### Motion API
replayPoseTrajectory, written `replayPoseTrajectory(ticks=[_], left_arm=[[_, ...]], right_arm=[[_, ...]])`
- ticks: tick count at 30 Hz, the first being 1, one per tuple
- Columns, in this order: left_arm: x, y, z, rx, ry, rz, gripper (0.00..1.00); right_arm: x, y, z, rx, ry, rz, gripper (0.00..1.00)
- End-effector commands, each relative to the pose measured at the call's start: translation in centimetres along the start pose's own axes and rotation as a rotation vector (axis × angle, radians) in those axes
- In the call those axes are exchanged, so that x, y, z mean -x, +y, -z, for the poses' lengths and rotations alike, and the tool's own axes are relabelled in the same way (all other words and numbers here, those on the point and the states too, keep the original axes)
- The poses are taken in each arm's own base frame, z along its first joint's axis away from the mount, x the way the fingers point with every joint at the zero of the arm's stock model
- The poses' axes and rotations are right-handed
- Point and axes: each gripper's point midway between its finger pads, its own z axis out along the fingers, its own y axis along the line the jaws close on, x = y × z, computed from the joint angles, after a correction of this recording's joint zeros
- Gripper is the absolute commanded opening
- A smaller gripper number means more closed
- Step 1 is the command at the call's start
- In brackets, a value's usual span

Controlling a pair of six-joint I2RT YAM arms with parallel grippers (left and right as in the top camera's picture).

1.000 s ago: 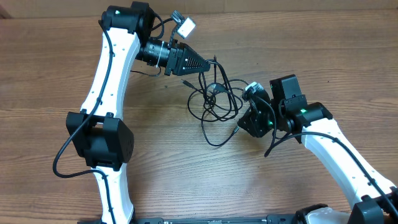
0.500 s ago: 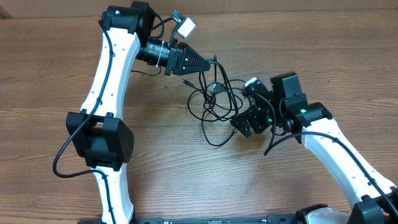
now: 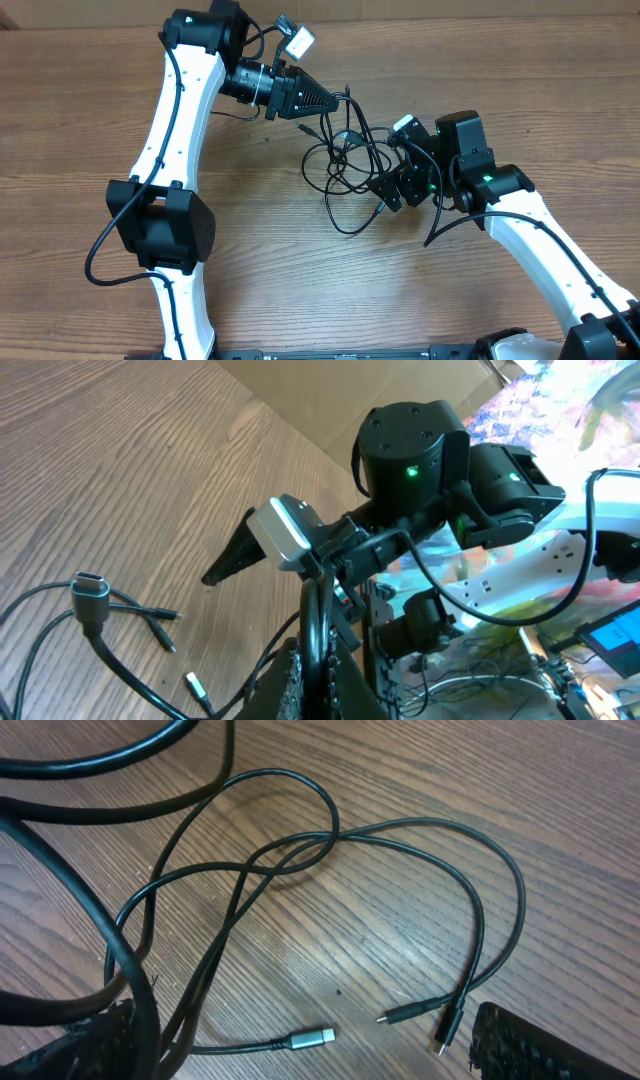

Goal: Untangle cables

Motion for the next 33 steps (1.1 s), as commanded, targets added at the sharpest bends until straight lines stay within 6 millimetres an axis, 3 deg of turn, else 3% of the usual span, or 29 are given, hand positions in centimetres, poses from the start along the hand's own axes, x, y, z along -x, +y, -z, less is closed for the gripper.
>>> replayPoseTrajectory(ticks=[1, 12, 15, 23, 29, 30, 33], left_arm=[[0.2, -0.1, 0.0, 0.009, 0.006, -0.015, 0.04], [-2.3, 2.2, 0.4, 0.144, 0.155, -0.008, 0.05], [-2.7, 2.3, 0.4, 0.152, 0.171, 0.005, 0.04], [-2.8, 1.9, 0.4, 0.144, 0.169, 0.052, 0.04], [-2.6, 1.5, 0.3, 0.123, 0.151, 0.059, 0.04], [-2.3, 1.3, 0.2, 0.109, 0.134, 0.056, 0.04], [-1.4, 0.8, 0.1, 0.073, 0.087, 0.042, 0.04]], right_arm=[[-0.1, -0.1, -0.1, -0.001, -0.001, -0.003, 1.00], [0.0, 0.0, -0.1, 0.004, -0.004, -0.168, 1.00], [0.4, 0.8, -0.1, 0.057, -0.022, -0.179, 1.00], [3.1, 1.9, 0.2, 0.139, -0.131, -0.131, 1.00], [6.6, 3.5, 1.3, 0.244, -0.281, -0.045, 1.00], [6.9, 3.5, 1.4, 0.245, -0.295, -0.037, 0.98], [7.1, 3.4, 1.4, 0.243, -0.302, -0.032, 0.78]])
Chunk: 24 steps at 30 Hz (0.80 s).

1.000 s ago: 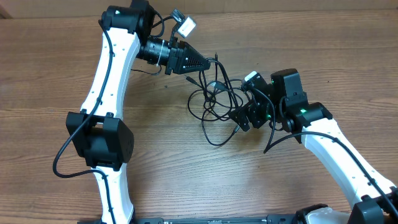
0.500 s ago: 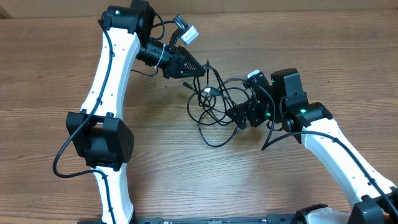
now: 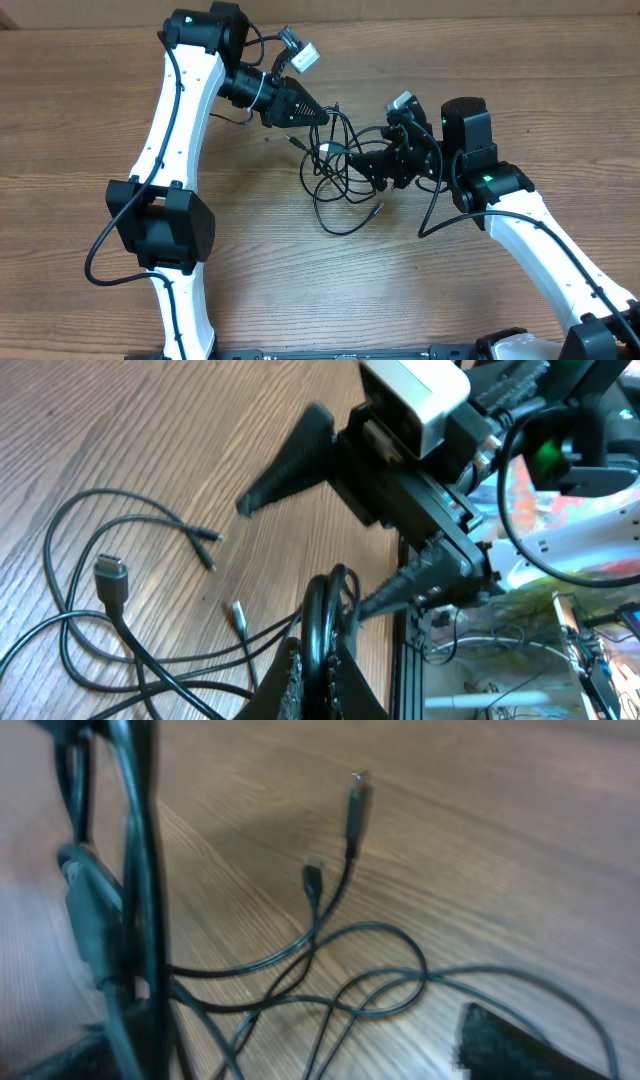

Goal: Untangle cables

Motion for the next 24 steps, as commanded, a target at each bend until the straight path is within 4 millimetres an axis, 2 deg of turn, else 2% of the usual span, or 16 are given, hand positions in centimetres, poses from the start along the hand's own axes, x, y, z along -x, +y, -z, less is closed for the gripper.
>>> replayPoseTrajectory(ticks=[1, 2, 6, 10, 15, 20, 24], left_arm=[[1.6, -1.2, 0.1, -0.060, -0.074, -0.020, 0.04], [1.6, -1.2, 0.1, -0.058, -0.076, -0.025, 0.04], [1.8, -1.0, 0.1, -0.053, -0.080, -0.040, 0.04], [2.2, -0.4, 0.3, -0.033, -0.092, -0.036, 0.04], [3.2, 1.3, 0.7, 0.021, -0.113, 0.025, 0.04], [4.0, 2.9, 1.2, 0.080, -0.134, 0.106, 0.04], [4.6, 3.4, 1.4, 0.096, -0.155, 0.131, 0.04]], right_arm=[[0.1, 0.6, 0.0, 0.044, -0.008, -0.003, 0.72], [0.1, 0.6, 0.0, 0.043, -0.009, -0.003, 0.65], [0.2, 0.6, 0.0, 0.043, -0.015, 0.004, 0.60], [0.1, 0.6, 0.0, 0.044, -0.010, 0.000, 0.47], [0.4, 0.8, 0.5, 0.045, -0.019, 0.004, 0.46], [1.7, 1.7, 2.0, 0.064, -0.062, 0.025, 0.34], [2.5, 2.5, 2.9, 0.080, -0.088, 0.046, 0.34]])
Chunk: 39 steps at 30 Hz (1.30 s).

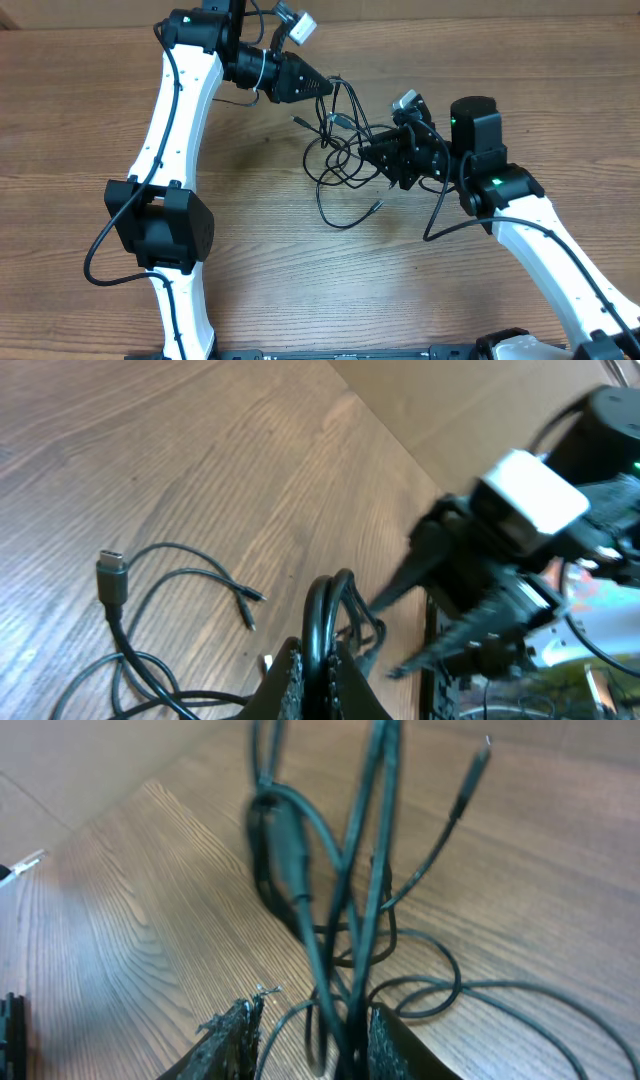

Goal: Untangle cables

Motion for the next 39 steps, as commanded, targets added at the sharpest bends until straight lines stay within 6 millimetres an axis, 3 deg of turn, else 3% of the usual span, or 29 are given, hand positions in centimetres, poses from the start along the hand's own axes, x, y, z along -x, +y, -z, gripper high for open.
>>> replayPoseTrajectory(ticks=[1, 8, 10, 13, 16, 17, 20, 22, 23, 24, 25, 26, 27, 28, 32, 34, 35, 39], left_arm=[[0.8, 0.4, 0.6, 0.021, -0.025, 0.090, 0.04], [1.1, 0.6, 0.6, 0.024, -0.034, 0.097, 0.05], [1.2, 0.5, 0.6, 0.020, -0.035, 0.101, 0.05], [1.2, 0.2, 0.3, 0.009, -0.034, 0.127, 0.04], [1.2, -0.3, 0.0, -0.011, -0.032, 0.135, 0.04], [1.2, -0.4, -0.1, -0.015, -0.031, 0.134, 0.04], [1.2, -0.6, -0.4, -0.018, -0.027, 0.130, 0.04], [1.3, -0.7, -0.6, -0.021, -0.025, 0.123, 0.04], [1.3, -0.8, -0.8, -0.022, -0.024, 0.115, 0.04], [1.4, -0.9, -0.9, -0.024, -0.023, 0.111, 0.04], [1.4, -0.9, -1.0, -0.025, -0.022, 0.108, 0.04], [1.4, -1.0, -1.1, -0.027, -0.021, 0.105, 0.04], [1.4, -1.0, -1.1, -0.027, -0.021, 0.103, 0.04], [1.5, -1.1, -1.2, -0.028, -0.021, 0.100, 0.04], [1.5, -1.1, -1.3, -0.028, -0.022, 0.094, 0.04], [1.5, -1.1, -1.3, -0.027, -0.023, 0.094, 0.04], [1.5, -1.1, -1.3, -0.027, -0.023, 0.094, 0.04], [1.6, -1.0, -1.2, -0.025, -0.025, 0.091, 0.04]], right_arm=[[1.4, 1.4, 1.4, 0.028, -0.048, 0.039, 0.34], [2.0, 1.9, 2.0, 0.026, -0.064, 0.053, 0.33], [1.9, 1.8, 2.0, 0.021, -0.061, 0.051, 0.42], [1.5, 0.6, 2.0, -0.044, -0.045, 0.040, 0.75], [1.2, -0.8, 2.1, -0.130, -0.031, 0.032, 0.83], [1.2, -1.3, 2.1, -0.160, -0.029, 0.032, 0.80], [1.2, -2.4, 2.4, -0.223, -0.024, 0.031, 0.39], [1.1, -2.7, 2.4, -0.238, -0.021, 0.029, 0.26], [1.0, -2.7, 2.4, -0.238, -0.016, 0.026, 0.30], [0.9, -2.6, 2.4, -0.238, -0.014, 0.024, 0.43], [0.8, -2.6, 2.4, -0.237, -0.011, 0.022, 0.67], [0.7, -2.6, 2.4, -0.237, -0.008, 0.020, 0.75], [0.7, -2.6, 2.4, -0.237, -0.006, 0.018, 0.75], [0.6, -2.6, 2.4, -0.237, -0.002, 0.016, 0.73], [0.4, -2.6, 2.4, -0.236, 0.005, 0.011, 0.23], [0.3, -2.6, 2.4, -0.236, 0.007, 0.010, 0.09], [0.3, -2.6, 2.4, -0.236, 0.007, 0.010, 0.04], [0.3, -2.6, 2.4, -0.237, 0.008, 0.010, 0.04]])
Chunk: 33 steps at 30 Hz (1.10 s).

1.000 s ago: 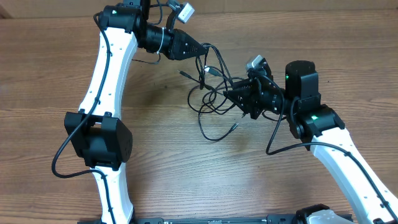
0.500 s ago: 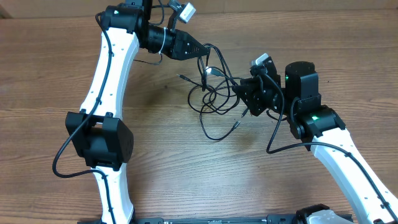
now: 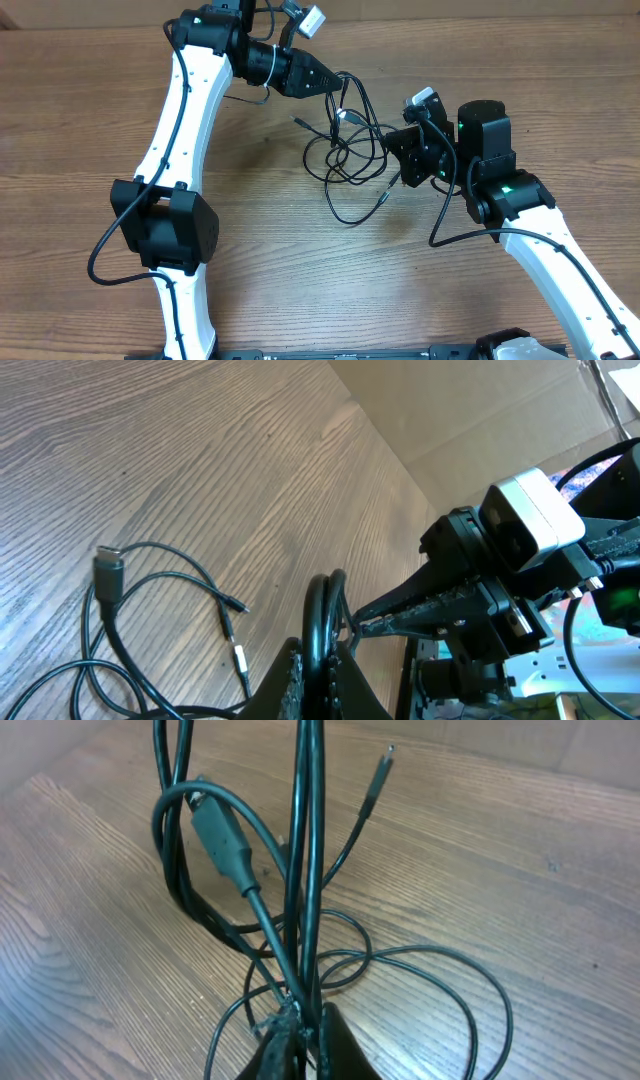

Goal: Untangle cables

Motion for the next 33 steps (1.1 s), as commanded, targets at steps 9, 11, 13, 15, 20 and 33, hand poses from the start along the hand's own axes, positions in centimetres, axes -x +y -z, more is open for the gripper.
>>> replayPoseTrajectory(ticks=[9, 11, 13, 15, 20, 33], left_arm=[[0.6, -0.7, 0.2, -0.027, -0.018, -0.004, 0.04], [0.6, -0.7, 0.2, -0.027, -0.017, -0.004, 0.04], [0.6, -0.7, 0.2, -0.027, -0.017, -0.004, 0.04], [0.6, -0.7, 0.2, -0.024, -0.016, -0.004, 0.04], [0.6, -0.7, 0.2, -0.024, -0.017, -0.005, 0.04], [0.7, -0.1, 0.2, 0.005, -0.018, -0.023, 0.04]], right_arm=[[-0.7, -1.8, 0.6, -0.116, 0.032, -0.010, 0.04], [-0.9, -2.1, 0.7, -0.132, 0.039, -0.012, 0.04], [-1.2, -2.5, 0.8, -0.154, 0.049, -0.015, 0.06], [-1.6, -3.0, 0.9, -0.189, 0.069, -0.021, 0.08], [-3.2, -4.9, 1.5, -0.304, 0.136, -0.036, 0.11], [-2.4, -3.6, 1.1, -0.223, 0.102, -0.030, 0.55]])
